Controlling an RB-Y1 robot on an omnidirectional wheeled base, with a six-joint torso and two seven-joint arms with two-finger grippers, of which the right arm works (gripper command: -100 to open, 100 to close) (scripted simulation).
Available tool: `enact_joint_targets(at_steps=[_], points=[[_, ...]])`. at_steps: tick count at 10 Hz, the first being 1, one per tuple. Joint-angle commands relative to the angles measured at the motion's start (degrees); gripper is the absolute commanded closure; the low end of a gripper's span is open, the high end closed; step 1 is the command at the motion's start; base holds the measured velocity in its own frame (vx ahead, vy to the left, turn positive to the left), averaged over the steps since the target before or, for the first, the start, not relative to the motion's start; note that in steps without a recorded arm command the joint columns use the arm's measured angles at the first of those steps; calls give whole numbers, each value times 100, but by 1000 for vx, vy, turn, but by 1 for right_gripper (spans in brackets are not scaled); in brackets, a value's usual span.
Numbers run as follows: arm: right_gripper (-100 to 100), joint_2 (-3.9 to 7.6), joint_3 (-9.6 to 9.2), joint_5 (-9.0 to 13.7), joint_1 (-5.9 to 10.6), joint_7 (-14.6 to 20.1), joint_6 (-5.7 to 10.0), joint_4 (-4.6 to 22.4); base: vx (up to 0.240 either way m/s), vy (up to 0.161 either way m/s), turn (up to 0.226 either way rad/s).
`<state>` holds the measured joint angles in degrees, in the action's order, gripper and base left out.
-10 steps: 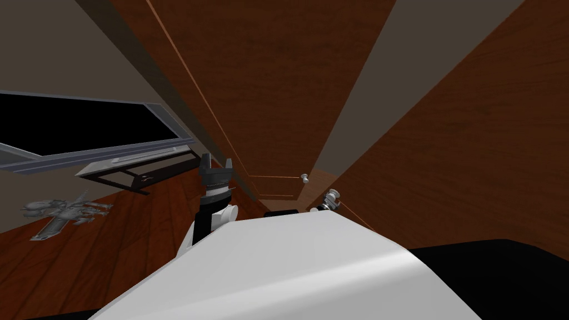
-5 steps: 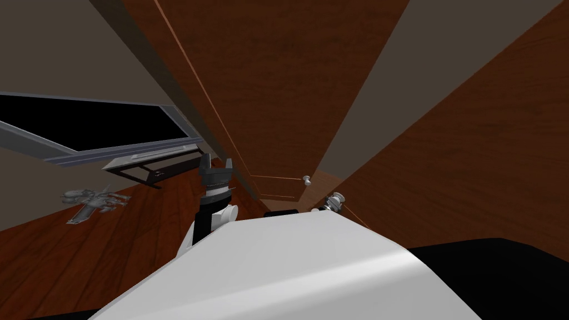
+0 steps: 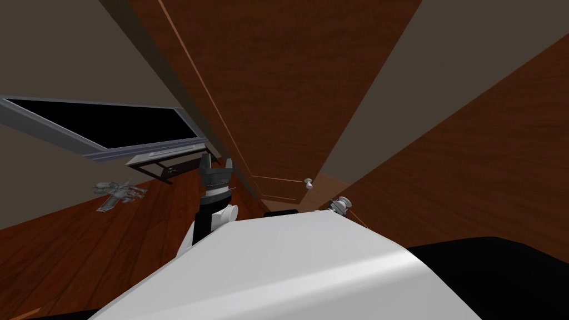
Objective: Push the door open
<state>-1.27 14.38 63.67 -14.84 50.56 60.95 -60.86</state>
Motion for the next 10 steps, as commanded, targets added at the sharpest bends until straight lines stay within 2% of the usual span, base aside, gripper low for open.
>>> enact_joint_targets(at_steps=[1,4,9,10], points=[[100,63,170,27,91,-19,100,108,-35,-115,95],[100,112,332,53,189,-37,197,210,-27,-149,82],[100,197,689,111,421,-79,414,432,-15,-91,56],[100,197,689,111,421,-79,414,432,-2,-66,23]])
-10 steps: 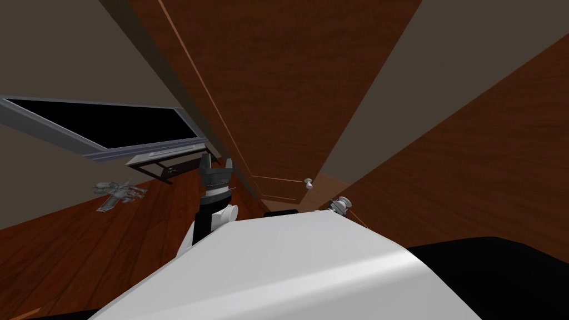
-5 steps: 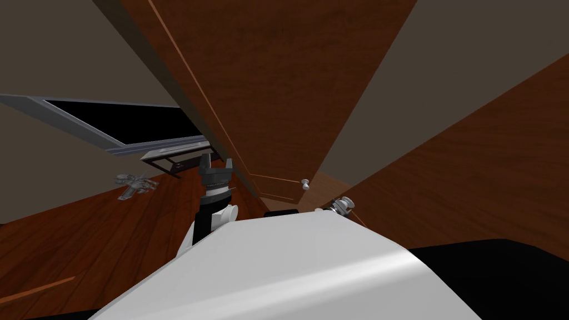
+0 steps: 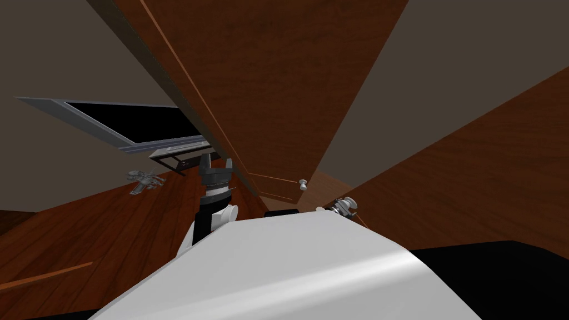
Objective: Push the door open
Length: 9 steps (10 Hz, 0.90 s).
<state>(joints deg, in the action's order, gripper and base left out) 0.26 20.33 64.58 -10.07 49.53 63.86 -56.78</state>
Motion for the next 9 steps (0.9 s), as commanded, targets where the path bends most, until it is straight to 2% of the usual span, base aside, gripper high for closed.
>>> enact_joint_targets(at_steps=[1,4,5,7,8,9], points=[[100,59,180,34,3,14,175,78,15,-59,37],[100,100,447,77,187,-17,338,242,-5,-90,74],[100,100,447,77,187,-17,338,242,-12,-79,24],[100,122,636,108,319,-39,453,358,-7,-68,60],[100,122,636,108,319,-39,453,358,-7,-54,27],[100,130,735,124,389,-50,514,419,2,-51,72]])
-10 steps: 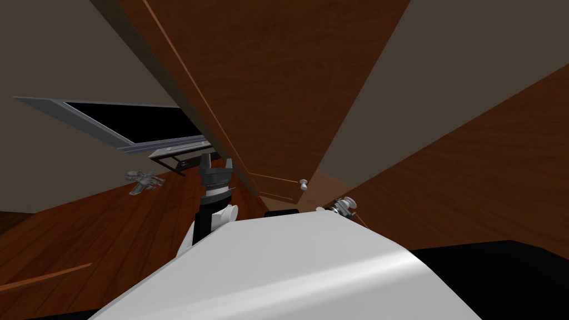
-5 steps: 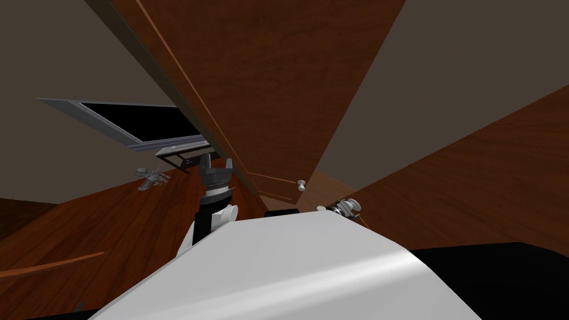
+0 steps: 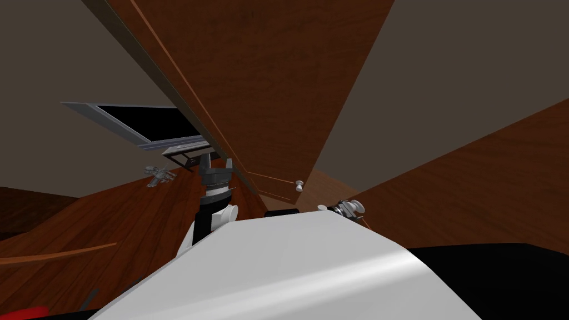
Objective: Push the door open
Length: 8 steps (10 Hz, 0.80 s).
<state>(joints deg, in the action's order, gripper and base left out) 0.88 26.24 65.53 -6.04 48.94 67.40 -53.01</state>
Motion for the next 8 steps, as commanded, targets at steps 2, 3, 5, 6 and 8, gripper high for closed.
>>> enact_joint_targets(at_steps=[2,3,5,6,8], points=[[100,74,243,45,57,-3,221,104,-1,-49,38],[100,74,243,45,57,-3,221,104,-1,-53,36],[100,85,445,78,201,-26,344,227,-10,-64,57],[100,85,445,78,201,-26,344,227,1,-57,37],[100,86,548,94,275,-38,407,290,-6,-56,34]])
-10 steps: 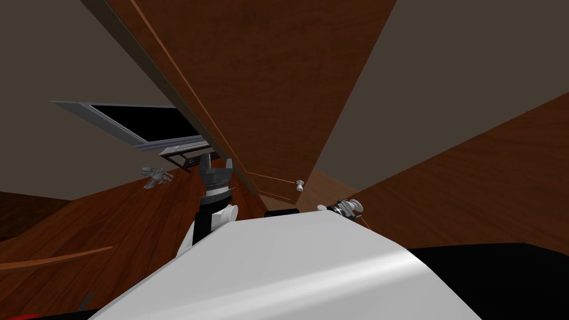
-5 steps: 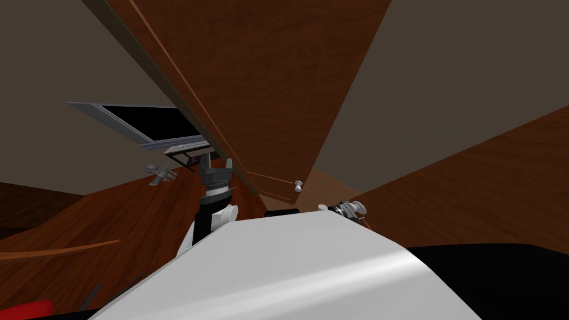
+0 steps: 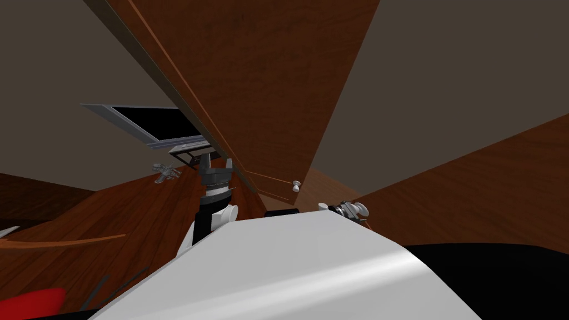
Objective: Push the door open
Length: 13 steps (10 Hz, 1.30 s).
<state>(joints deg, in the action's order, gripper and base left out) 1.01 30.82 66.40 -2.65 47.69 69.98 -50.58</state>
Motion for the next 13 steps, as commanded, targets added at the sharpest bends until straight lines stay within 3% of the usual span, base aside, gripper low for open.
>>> enact_joint_targets(at_steps=[1,11,13], points=[[100,74,193,25,10,74,213,109,3,-58,62],[100,7,1093,171,670,-31,766,659,-3,-89,72],[100,-7,1186,186,739,-42,824,716,-3,-70,30]])
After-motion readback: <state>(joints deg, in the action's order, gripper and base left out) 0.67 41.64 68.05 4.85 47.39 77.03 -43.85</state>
